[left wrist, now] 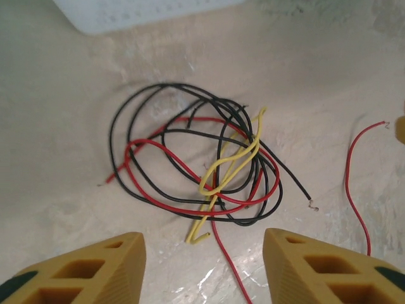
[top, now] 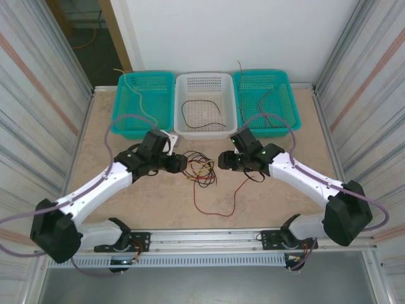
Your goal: Untangle the cables
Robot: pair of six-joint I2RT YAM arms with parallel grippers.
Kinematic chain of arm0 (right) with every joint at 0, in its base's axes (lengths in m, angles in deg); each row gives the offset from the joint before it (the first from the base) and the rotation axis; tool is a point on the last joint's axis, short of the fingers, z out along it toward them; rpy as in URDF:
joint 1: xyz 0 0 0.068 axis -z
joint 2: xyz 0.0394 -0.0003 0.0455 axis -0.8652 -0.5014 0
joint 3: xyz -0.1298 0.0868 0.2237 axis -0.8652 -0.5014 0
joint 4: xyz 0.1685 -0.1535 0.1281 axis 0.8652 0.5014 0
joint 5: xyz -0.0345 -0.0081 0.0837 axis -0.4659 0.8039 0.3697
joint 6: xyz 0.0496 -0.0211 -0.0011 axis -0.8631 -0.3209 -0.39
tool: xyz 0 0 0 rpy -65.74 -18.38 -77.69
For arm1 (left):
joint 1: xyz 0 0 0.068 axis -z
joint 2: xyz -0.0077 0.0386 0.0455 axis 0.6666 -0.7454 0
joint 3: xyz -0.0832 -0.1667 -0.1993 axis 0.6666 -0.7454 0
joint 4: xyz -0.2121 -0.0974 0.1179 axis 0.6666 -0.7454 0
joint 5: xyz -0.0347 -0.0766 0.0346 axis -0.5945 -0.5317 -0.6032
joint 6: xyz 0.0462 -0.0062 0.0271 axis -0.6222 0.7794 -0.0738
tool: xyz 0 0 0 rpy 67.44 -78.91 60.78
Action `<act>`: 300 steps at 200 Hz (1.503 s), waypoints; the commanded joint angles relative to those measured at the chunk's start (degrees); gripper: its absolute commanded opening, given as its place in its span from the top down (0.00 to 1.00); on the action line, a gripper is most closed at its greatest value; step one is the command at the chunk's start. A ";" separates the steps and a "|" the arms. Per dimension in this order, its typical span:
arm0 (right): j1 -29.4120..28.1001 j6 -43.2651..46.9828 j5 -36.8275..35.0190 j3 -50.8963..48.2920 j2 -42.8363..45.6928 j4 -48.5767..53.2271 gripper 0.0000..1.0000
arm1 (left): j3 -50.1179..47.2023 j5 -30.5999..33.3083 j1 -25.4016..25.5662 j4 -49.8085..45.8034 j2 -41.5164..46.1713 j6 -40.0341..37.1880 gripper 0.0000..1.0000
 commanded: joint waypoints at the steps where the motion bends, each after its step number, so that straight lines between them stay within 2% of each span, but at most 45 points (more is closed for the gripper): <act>1: -0.39 -1.78 -0.30 0.52 -0.67 -0.09 0.41 | -0.79 -6.30 -0.07 6.91 -5.19 2.02 0.51; 40: -0.38 -1.81 -0.26 1.53 -0.32 0.17 0.40 | -0.42 -7.56 -0.09 13.34 -11.09 1.63 0.51; 68: -0.46 -2.07 -1.30 1.96 -0.27 1.84 0.40 | 1.13 -7.51 0.21 12.28 -13.45 0.97 0.54; 104: 0.29 -8.98 -11.58 -1.02 1.61 10.76 0.42 | 1.98 -5.21 2.15 10.15 -10.08 0.31 0.54; 132: 2.60 -11.86 -7.98 -5.31 2.46 12.11 0.51 | 4.01 -2.91 2.46 6.80 -6.49 -0.01 0.55; 172: -6.73 -16.22 -7.40 -7.72 1.56 16.29 0.54 | 6.62 0.95 2.42 3.46 -0.13 -0.32 0.56; 233: -13.85 -21.20 -1.74 -10.33 -4.83 10.36 0.62 | 8.56 3.00 2.33 3.33 4.00 0.11 0.57; 269: -13.30 -21.24 -0.14 -10.86 -8.51 6.85 0.74 | 8.86 3.16 2.07 2.98 4.38 -0.06 0.57; 300: -13.25 -21.01 -1.94 -10.64 -6.49 7.89 0.96 | 9.52 3.12 2.07 2.89 5.21 -0.56 0.56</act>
